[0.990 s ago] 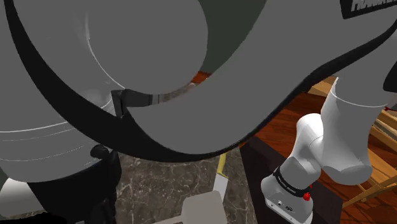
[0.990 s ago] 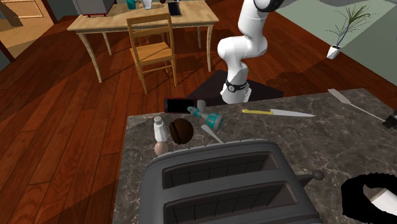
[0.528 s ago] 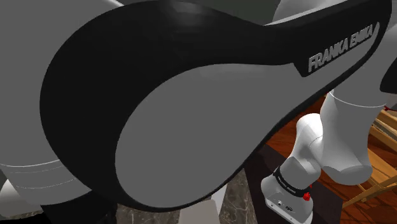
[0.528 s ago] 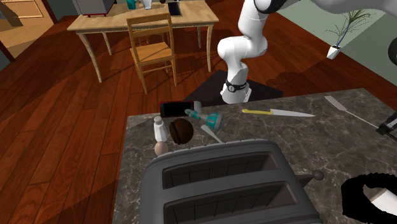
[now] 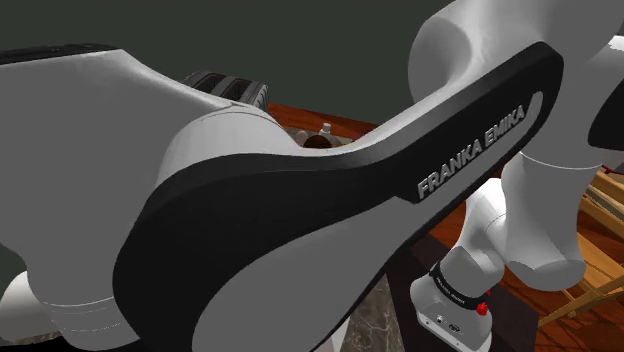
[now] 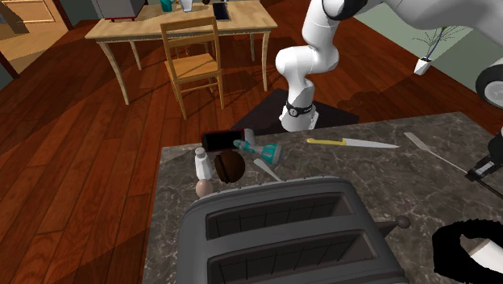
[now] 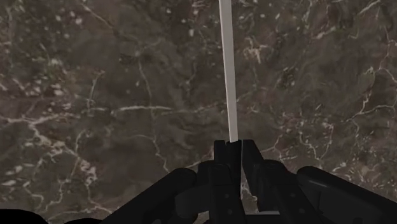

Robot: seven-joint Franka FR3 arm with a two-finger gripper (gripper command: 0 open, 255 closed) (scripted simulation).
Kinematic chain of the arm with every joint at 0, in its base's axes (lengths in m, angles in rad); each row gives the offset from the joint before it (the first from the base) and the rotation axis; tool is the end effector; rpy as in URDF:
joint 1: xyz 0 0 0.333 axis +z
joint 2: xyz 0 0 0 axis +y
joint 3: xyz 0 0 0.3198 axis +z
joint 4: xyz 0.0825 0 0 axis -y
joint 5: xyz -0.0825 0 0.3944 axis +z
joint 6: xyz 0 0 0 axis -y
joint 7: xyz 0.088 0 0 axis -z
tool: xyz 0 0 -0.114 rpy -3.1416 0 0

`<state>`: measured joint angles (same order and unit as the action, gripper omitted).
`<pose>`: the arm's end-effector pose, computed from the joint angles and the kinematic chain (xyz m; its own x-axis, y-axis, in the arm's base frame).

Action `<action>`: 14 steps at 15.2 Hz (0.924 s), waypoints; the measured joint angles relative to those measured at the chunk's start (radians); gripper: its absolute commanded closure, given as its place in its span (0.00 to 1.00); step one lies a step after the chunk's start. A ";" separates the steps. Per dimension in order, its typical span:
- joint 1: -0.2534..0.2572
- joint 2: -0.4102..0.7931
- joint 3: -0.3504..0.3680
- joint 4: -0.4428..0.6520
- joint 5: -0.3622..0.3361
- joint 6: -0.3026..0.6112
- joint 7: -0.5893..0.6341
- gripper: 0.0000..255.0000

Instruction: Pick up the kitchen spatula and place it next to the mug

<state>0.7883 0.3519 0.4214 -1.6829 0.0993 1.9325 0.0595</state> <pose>0.2460 0.6035 0.3990 0.4479 0.8893 -0.0929 0.8608 -0.4570 -0.2241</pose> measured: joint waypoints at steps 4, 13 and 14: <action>0.003 0.018 -0.002 -0.029 -0.005 0.047 -0.003 1.00; 0.008 0.058 -0.009 -0.078 -0.016 0.133 -0.012 1.00; 0.009 0.059 -0.009 -0.077 -0.016 0.134 -0.012 1.00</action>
<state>0.7969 0.4108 0.4125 -1.7601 0.0833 2.0665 0.0478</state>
